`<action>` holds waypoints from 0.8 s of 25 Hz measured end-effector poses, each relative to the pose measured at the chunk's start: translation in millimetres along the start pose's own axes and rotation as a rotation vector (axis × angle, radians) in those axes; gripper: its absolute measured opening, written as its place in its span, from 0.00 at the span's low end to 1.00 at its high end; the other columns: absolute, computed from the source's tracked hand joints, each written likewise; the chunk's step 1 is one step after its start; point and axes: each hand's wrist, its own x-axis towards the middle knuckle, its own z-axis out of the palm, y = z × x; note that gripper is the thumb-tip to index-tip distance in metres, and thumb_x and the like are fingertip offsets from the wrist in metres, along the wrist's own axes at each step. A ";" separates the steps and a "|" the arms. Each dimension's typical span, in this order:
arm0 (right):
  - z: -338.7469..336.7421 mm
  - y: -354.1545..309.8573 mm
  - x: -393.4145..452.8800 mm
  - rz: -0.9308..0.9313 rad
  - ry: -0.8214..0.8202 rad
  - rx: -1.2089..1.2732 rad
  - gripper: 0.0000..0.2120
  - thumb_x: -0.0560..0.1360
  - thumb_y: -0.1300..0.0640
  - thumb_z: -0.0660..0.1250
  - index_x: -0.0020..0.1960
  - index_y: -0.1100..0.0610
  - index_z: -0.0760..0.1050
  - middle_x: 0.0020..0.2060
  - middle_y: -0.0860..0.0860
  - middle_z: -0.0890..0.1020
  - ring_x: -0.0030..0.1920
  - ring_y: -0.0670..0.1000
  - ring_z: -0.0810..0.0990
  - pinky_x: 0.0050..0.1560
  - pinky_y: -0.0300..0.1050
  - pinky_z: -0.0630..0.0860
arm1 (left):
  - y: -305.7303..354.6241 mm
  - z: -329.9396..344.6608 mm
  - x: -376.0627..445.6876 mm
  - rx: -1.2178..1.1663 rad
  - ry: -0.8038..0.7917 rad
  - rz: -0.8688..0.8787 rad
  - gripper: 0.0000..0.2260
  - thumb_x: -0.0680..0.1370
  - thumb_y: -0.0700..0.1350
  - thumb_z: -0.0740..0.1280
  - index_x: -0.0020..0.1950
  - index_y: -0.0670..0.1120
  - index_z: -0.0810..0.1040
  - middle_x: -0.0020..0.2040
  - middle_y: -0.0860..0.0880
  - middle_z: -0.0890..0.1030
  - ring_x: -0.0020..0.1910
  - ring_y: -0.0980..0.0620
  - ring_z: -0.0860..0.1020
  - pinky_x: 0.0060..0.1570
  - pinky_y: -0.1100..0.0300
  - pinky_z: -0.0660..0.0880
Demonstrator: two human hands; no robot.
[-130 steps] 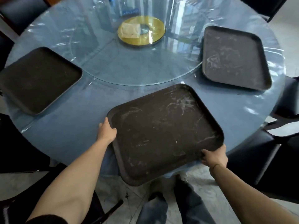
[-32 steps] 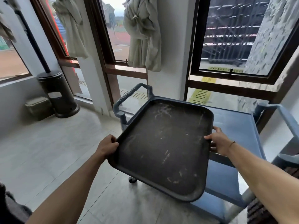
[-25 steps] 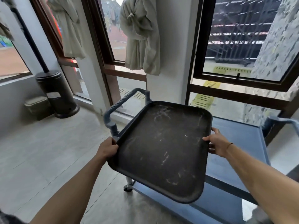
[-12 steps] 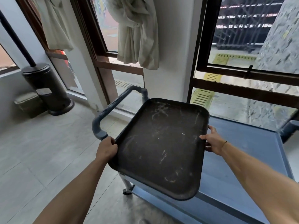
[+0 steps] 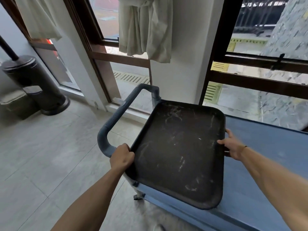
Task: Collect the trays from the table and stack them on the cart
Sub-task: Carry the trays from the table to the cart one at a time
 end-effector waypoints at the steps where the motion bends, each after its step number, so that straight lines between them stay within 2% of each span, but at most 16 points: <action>1: 2.7 1.1 3.0 0.008 -0.006 0.004 0.33 0.78 0.70 0.59 0.74 0.42 0.57 0.55 0.61 0.77 0.51 0.60 0.75 0.61 0.62 0.72 | -0.1 1.7 1.9 0.034 -0.004 -0.005 0.08 0.69 0.41 0.58 0.43 0.48 0.75 0.39 0.50 0.79 0.38 0.51 0.77 0.40 0.51 0.80; 4: 9.5 -0.5 16.1 0.014 -0.022 0.030 0.33 0.78 0.70 0.59 0.74 0.42 0.57 0.58 0.62 0.76 0.51 0.60 0.75 0.60 0.62 0.72 | 2.8 6.0 5.3 0.110 0.016 -0.013 0.07 0.68 0.41 0.59 0.41 0.46 0.76 0.36 0.49 0.78 0.35 0.50 0.77 0.39 0.52 0.81; 8: 10.8 -10.0 35.2 0.011 -0.064 0.015 0.33 0.78 0.69 0.59 0.74 0.41 0.57 0.53 0.60 0.78 0.48 0.59 0.76 0.57 0.61 0.74 | 8.9 15.4 1.7 0.144 0.041 -0.091 0.06 0.69 0.40 0.60 0.41 0.47 0.76 0.35 0.50 0.78 0.35 0.49 0.77 0.39 0.53 0.80; 13: 20.3 -7.0 56.4 -0.003 -0.097 0.013 0.32 0.78 0.68 0.60 0.73 0.39 0.57 0.47 0.57 0.80 0.44 0.56 0.78 0.43 0.51 0.77 | 13.8 22.7 1.2 0.149 0.094 -0.192 0.09 0.71 0.38 0.58 0.43 0.48 0.76 0.36 0.50 0.78 0.36 0.48 0.77 0.39 0.53 0.78; 16: 26.2 0.4 67.1 -0.016 -0.105 0.002 0.33 0.79 0.69 0.60 0.74 0.40 0.56 0.49 0.57 0.81 0.43 0.55 0.80 0.39 0.50 0.76 | 15.2 26.7 -0.3 0.157 0.121 -0.236 0.08 0.72 0.37 0.58 0.43 0.48 0.75 0.36 0.50 0.76 0.36 0.48 0.76 0.37 0.54 0.75; 20: 29.2 6.7 77.4 -0.025 -0.108 0.006 0.33 0.78 0.69 0.60 0.74 0.41 0.56 0.54 0.59 0.81 0.44 0.57 0.82 0.37 0.50 0.77 | 15.7 30.4 -2.0 0.137 0.131 -0.258 0.09 0.73 0.37 0.59 0.45 0.47 0.76 0.38 0.49 0.78 0.37 0.48 0.77 0.39 0.53 0.76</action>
